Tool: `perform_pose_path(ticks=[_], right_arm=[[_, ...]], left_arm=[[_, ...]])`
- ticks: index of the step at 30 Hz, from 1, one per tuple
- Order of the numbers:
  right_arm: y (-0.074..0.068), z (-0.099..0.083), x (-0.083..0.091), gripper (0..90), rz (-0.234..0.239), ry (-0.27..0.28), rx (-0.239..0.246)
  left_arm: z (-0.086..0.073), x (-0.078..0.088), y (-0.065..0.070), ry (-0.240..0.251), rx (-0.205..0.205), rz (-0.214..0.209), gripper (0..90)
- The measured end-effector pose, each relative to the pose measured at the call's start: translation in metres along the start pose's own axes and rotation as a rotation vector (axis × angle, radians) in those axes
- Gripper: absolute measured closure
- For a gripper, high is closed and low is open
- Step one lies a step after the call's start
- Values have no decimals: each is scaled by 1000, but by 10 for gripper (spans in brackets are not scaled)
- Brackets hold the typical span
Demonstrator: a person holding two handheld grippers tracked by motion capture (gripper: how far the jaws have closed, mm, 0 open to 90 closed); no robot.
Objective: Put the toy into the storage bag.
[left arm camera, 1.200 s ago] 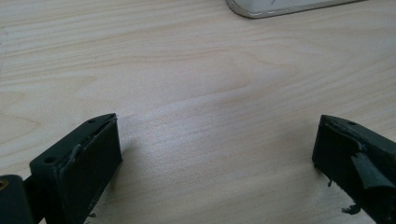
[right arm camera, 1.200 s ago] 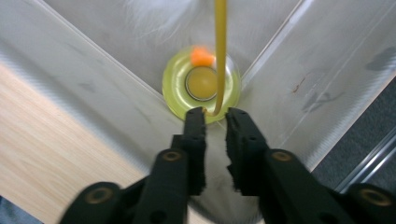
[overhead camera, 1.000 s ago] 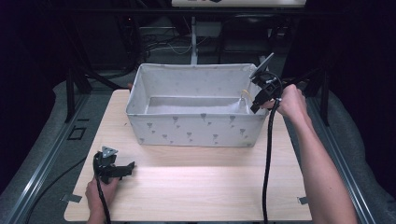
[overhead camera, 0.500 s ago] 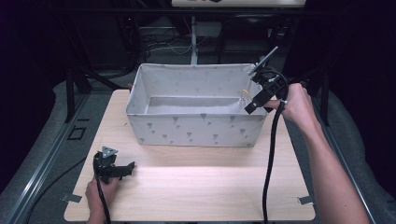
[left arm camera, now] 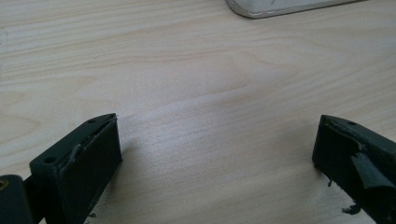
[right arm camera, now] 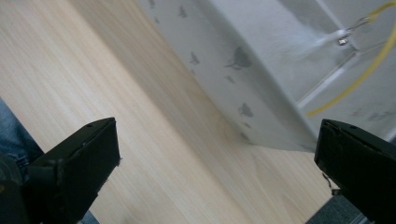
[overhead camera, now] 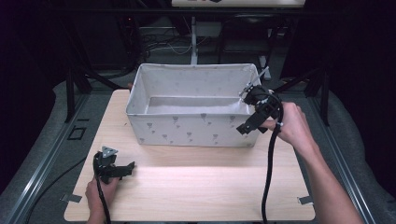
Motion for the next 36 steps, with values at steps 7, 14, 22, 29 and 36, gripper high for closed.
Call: perform_pose_path(ticks=[7,14,22,29,36], right_arm=[[-28,-17,-23,0,26,2,33],[-57,-41,-59,0,82,-40,61],[-87,-70,-103,0,137,-92,77],[-102,-92,-132,0,153,-137,85],[-109,-106,-148,0,125,-140,98]], left_arm=[[0,0,0,0,0,0,12],[0,0,0,1,0,0,12],[0,0,0,0,-1,0,12],[0,0,0,1,0,0,12],[0,0,0,0,0,0,12]])
Point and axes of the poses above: each handheld gripper's, and its own axes: x roughly backward along the jaws, z roughly out of its top, y roughly to its right, the point moved 9 cm from there along -x, roughly forward along the jaws, and after that the axes turned 11 degrees about -z, right-handed, at the moved point
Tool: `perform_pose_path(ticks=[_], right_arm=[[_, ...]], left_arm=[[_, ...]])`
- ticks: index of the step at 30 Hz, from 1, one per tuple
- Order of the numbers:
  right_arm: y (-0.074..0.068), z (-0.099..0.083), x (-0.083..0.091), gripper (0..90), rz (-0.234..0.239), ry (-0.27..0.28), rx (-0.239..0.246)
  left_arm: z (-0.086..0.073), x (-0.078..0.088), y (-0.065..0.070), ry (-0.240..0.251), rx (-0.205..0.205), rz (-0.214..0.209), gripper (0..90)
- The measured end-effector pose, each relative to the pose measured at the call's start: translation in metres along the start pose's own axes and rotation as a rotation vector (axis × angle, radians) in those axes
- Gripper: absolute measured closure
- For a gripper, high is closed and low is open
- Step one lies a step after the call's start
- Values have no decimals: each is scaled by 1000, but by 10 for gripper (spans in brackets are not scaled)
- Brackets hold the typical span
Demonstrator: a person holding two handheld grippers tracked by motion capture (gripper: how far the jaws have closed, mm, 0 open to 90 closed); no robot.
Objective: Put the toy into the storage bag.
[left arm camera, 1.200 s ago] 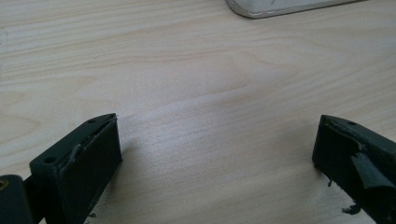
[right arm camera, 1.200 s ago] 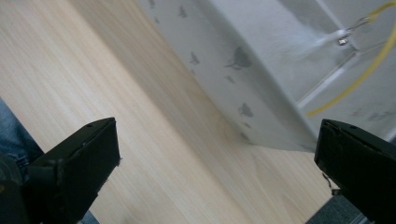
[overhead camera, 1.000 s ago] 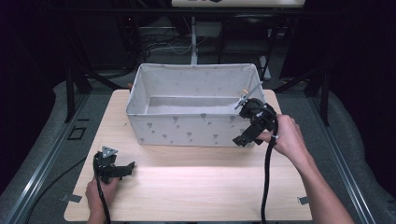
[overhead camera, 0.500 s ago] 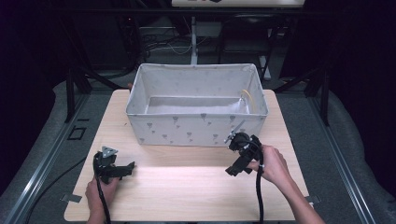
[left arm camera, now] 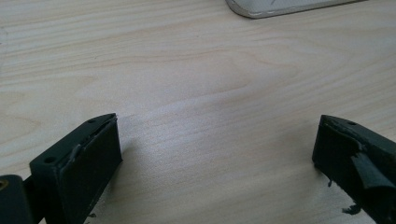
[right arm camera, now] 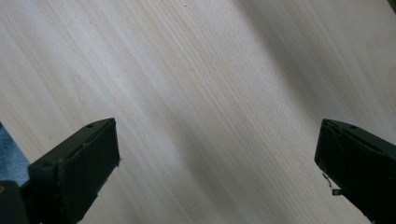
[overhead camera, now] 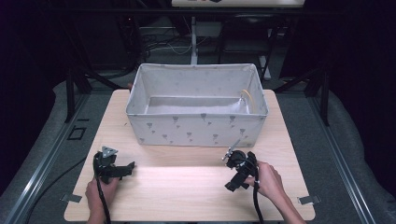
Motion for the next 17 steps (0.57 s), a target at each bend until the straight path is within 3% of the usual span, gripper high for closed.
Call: perform_pose_path(ticks=[10,17], right_arm=[[-7,-6,-19,0,-5,65,-36],[-6,-11,-22,0,-27,71,-26]], left_arm=[[0,0,0,0,-1,0,12],[0,0,0,1,0,0,12]])
Point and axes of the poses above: each handheld gripper's, and its own axes: x roughly backward along the jaws, z roughly out of its top, y roughly to its right, the point moved 9 cm from there along -x, roughly forward along the jaws, and after that the axes turned 11 degrees about -z, right-handed, at the moved point
